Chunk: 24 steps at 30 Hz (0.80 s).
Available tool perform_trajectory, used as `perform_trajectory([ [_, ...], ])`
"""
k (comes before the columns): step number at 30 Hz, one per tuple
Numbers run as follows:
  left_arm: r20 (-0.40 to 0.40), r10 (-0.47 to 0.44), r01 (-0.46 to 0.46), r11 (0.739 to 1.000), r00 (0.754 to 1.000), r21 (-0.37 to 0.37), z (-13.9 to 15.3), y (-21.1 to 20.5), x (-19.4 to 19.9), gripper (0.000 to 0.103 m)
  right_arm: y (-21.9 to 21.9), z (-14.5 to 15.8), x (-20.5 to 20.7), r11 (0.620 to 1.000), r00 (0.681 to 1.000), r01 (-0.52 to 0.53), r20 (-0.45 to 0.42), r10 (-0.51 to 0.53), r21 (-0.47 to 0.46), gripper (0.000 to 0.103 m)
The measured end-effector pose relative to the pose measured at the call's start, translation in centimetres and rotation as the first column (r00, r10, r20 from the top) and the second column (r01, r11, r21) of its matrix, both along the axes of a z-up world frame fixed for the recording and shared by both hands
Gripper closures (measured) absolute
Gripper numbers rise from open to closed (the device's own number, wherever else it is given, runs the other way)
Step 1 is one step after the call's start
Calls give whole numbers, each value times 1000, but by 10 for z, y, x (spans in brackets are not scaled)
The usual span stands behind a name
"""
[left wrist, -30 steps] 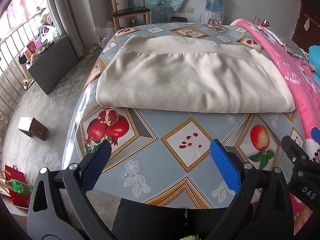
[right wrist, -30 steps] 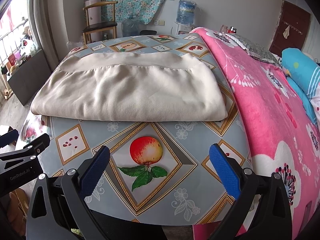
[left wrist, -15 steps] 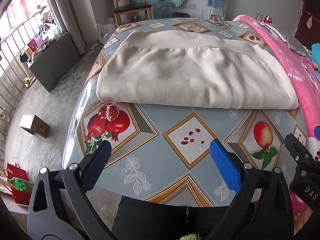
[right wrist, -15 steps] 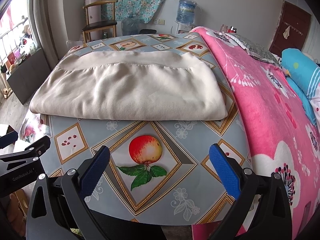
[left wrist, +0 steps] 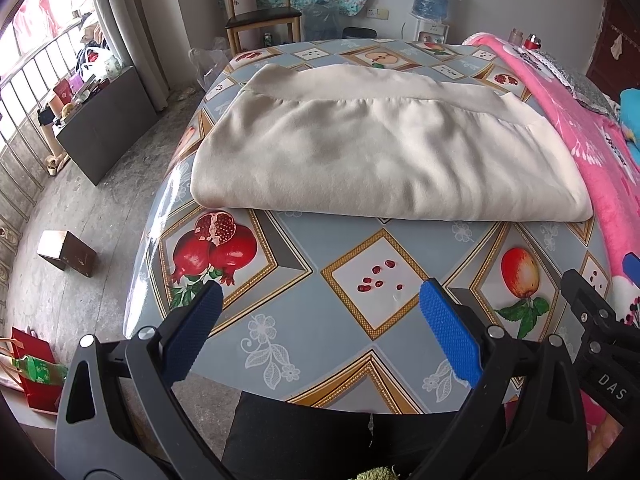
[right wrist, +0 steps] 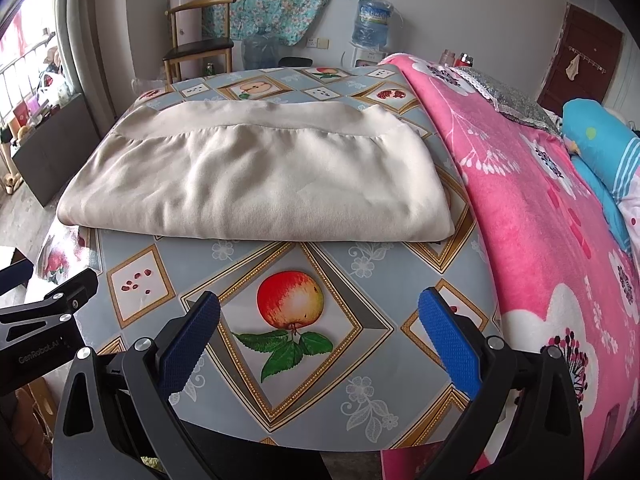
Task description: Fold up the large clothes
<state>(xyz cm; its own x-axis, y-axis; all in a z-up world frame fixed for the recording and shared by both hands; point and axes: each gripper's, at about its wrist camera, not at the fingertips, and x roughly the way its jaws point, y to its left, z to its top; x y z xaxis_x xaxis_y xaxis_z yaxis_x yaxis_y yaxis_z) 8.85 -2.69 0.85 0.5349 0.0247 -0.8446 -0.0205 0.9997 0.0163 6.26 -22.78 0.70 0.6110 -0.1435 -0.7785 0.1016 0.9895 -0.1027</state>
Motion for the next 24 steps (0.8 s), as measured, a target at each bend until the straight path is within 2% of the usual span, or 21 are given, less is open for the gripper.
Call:
perform_trajectory([
  [24, 5, -5, 5, 1000, 1000, -7, 3, -2, 0, 8, -2, 0, 2, 1000, 1000, -5, -8, 5, -11, 6],
])
